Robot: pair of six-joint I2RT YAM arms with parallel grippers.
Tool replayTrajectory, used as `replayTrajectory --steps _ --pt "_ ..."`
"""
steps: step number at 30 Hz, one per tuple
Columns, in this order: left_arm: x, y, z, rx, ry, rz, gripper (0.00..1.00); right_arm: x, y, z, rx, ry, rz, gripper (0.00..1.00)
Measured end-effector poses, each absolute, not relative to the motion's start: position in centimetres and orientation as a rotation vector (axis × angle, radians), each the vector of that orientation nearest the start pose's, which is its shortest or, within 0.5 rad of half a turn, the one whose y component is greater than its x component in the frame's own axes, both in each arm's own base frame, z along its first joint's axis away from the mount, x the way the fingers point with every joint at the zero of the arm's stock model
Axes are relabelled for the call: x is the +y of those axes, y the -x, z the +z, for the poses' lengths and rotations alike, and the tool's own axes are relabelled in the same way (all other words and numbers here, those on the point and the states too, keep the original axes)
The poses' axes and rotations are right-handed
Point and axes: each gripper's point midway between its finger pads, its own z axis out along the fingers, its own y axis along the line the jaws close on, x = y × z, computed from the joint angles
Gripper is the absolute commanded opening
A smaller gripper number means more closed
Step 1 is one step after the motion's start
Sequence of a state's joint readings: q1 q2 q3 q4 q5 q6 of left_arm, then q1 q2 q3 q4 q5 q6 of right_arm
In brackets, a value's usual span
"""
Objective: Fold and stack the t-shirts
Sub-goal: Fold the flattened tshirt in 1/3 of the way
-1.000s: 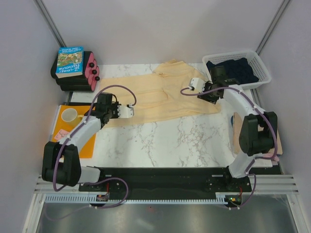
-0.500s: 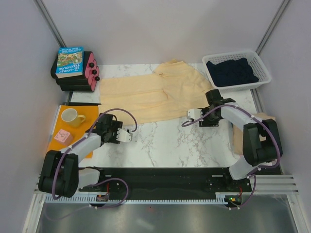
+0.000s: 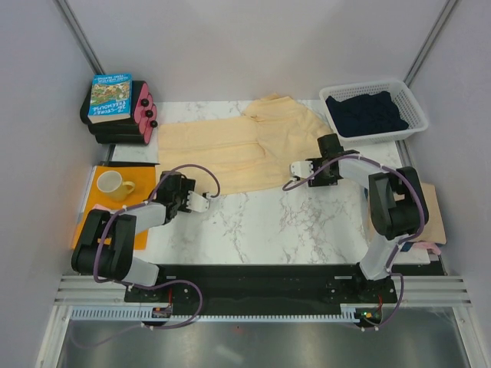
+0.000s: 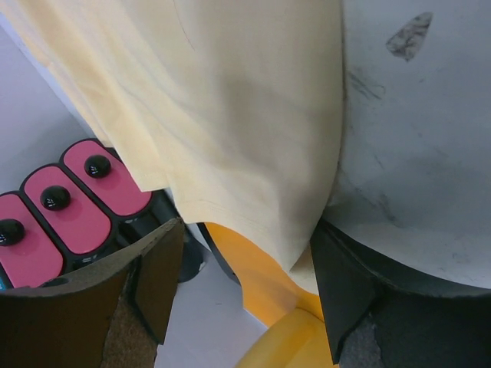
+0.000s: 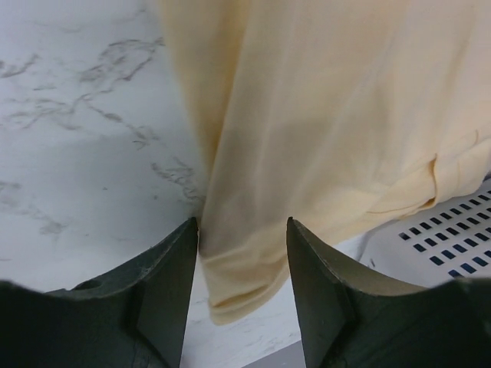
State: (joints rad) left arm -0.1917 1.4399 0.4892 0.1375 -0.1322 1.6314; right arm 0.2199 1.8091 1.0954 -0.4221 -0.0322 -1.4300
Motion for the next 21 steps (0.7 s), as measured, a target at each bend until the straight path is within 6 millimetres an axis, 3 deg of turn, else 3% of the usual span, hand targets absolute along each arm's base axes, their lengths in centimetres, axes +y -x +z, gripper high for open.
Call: replayTrajectory --steps 1,3,6,7,10,16,21 --pt "-0.3 -35.3 3.7 -2.189 2.674 -1.086 0.73 5.4 -40.8 2.5 1.854 2.023 -0.32 0.57" --pt "-0.3 -35.5 3.7 -2.19 2.672 -1.091 0.62 5.5 -41.4 2.6 1.84 2.024 -0.343 0.56" --pt "-0.4 -35.1 3.2 -2.184 2.68 -1.046 0.27 5.5 -41.9 2.5 1.829 2.029 -0.365 0.36" --pt "-0.4 -34.8 2.8 -2.184 2.681 -1.017 0.02 5.5 -41.9 2.4 1.826 2.038 -0.37 0.21" --pt "-0.5 -33.9 2.0 -2.171 2.69 -0.928 0.02 5.5 -41.7 1.9 1.819 2.061 -0.365 0.0" --pt "-0.5 -32.3 2.2 -2.17 2.703 -0.831 0.02 5.5 -41.0 2.0 1.807 2.096 -0.354 0.0" --pt "0.0 -30.0 2.9 -2.185 2.706 -0.783 0.02 4.8 -36.3 2.6 1.795 2.218 -0.253 0.0"
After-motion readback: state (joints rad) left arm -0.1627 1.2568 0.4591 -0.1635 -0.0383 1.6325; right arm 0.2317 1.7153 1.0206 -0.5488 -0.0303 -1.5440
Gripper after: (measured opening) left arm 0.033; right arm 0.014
